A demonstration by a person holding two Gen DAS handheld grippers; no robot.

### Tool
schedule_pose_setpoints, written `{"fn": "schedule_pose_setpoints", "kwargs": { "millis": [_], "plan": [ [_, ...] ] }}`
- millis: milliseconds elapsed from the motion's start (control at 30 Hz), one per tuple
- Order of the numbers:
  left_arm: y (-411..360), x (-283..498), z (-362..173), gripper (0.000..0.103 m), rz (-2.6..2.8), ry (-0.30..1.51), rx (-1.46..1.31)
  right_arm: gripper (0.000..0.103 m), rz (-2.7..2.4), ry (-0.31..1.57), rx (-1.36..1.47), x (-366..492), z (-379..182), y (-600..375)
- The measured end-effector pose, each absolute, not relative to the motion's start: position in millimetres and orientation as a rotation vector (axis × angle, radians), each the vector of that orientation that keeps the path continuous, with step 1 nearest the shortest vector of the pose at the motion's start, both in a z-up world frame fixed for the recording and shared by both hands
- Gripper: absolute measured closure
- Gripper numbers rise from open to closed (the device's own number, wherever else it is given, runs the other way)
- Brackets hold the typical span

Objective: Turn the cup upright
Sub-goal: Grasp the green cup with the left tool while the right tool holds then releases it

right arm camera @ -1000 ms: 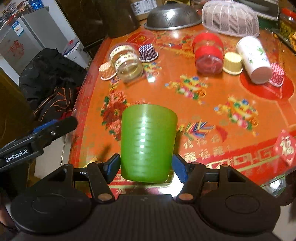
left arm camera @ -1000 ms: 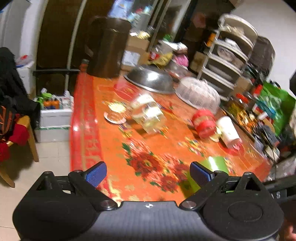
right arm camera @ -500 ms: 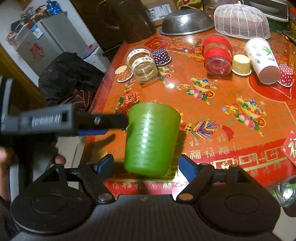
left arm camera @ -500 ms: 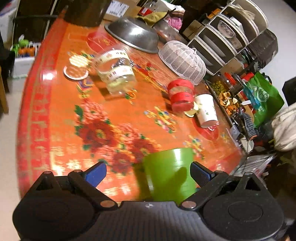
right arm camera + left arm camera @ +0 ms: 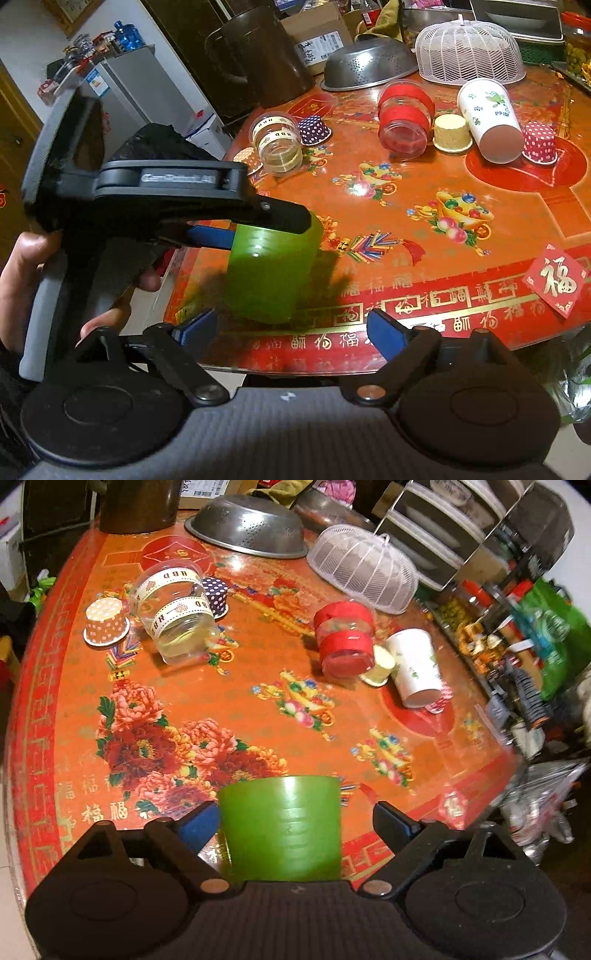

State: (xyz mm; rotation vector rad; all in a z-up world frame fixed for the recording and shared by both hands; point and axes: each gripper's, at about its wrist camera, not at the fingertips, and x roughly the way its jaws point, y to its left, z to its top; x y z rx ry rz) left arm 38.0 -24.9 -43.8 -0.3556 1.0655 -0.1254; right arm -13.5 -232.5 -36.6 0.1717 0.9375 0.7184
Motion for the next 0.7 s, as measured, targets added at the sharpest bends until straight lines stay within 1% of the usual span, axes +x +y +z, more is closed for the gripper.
{"fn": "schedule_pose_setpoints", "kwargs": {
  "millis": [33, 167, 300, 700],
  "plan": [
    [-28, 40, -44, 0.012, -0.111, 1.072, -0.335, 0.013, 0.727, 0.936, 0.175, -14, -37, -234],
    [-35, 45, -47, 0.018, -0.053, 1.094, -0.254, 0.013, 0.758, 0.929, 0.195, -16, -40, -241],
    [-39, 48, -49, 0.021, -0.026, 1.110, -0.202, 0.012, 0.775, 0.927, 0.208, -18, -42, -245],
    [-40, 45, -43, 0.022, -0.037, 1.083, -0.179, 0.008, 0.770, 0.928, 0.219, -16, -43, -249]
  ]
}}
